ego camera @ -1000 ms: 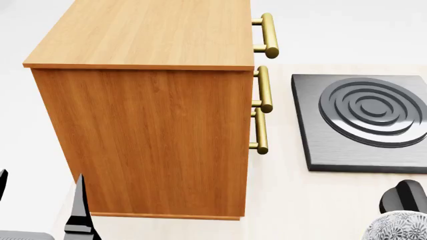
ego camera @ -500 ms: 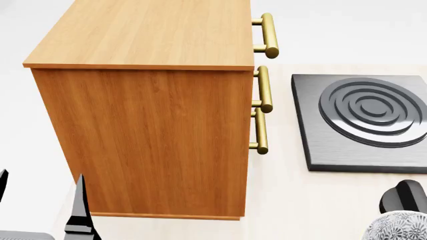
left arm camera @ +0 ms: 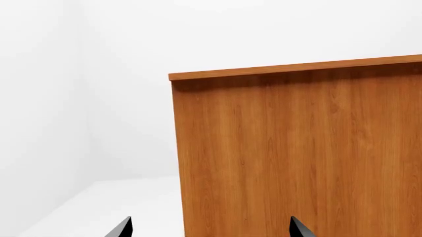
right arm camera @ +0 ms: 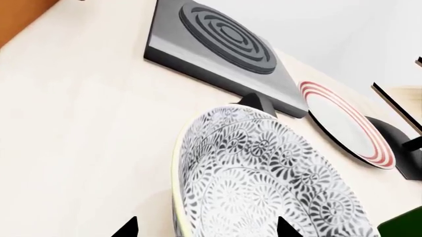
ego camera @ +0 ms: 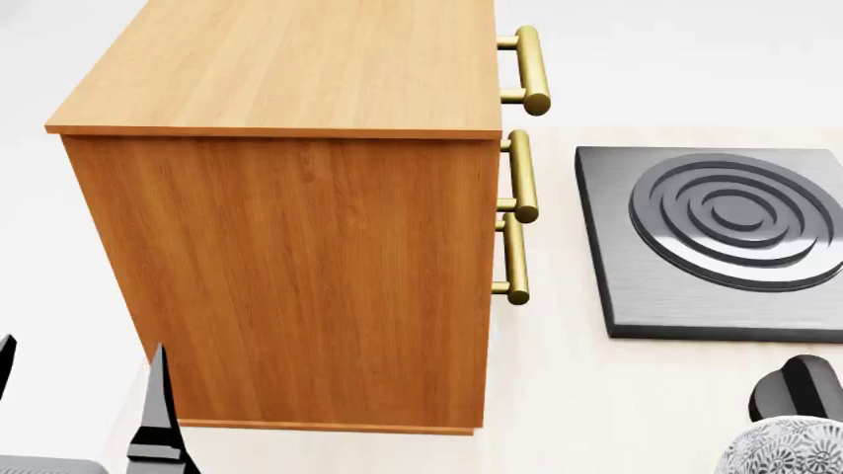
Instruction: Put the bowl on the top of the cabinet.
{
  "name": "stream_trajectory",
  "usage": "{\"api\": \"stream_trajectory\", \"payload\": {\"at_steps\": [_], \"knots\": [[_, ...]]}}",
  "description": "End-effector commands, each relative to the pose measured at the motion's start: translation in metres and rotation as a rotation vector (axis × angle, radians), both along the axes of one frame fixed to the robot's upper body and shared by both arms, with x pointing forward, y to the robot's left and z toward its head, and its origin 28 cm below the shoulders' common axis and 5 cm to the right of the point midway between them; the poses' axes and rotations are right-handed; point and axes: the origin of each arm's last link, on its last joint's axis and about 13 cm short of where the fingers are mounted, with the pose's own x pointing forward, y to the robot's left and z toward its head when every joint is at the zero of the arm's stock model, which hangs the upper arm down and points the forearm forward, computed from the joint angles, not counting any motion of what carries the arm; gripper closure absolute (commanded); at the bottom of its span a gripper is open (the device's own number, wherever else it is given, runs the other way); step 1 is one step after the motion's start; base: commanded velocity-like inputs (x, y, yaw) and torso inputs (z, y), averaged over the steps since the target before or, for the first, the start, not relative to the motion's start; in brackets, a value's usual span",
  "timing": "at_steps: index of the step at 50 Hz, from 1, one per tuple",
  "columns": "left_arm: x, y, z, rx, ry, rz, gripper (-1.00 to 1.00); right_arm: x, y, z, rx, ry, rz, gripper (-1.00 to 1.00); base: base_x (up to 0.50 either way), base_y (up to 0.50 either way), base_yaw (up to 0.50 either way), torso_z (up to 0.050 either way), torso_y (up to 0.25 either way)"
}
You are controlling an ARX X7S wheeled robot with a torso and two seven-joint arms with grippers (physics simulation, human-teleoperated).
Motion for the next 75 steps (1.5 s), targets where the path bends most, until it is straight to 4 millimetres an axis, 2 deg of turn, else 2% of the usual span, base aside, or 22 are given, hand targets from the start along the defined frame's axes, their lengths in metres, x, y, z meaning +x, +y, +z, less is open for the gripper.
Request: {"api": "stream_trajectory", "payload": {"at_steps": [1,75], "knots": [[-0.0007,-0.0001,0.0001,-0.001,-0.001,-0.002,-1.0,0.0,-0.0002,-0.0005,0.001,0.001,-0.002,-1.0,0.0,0.0,0.0,0.0,0.0],[-0.0004,0.0,-0.0006,0.002,-0.001,0.0,-1.0,0.0051,-0.0003,-0.0094,-0.004,0.012,-0.016,-1.0,0.0,0.0,0.0,0.0,0.0]]}}
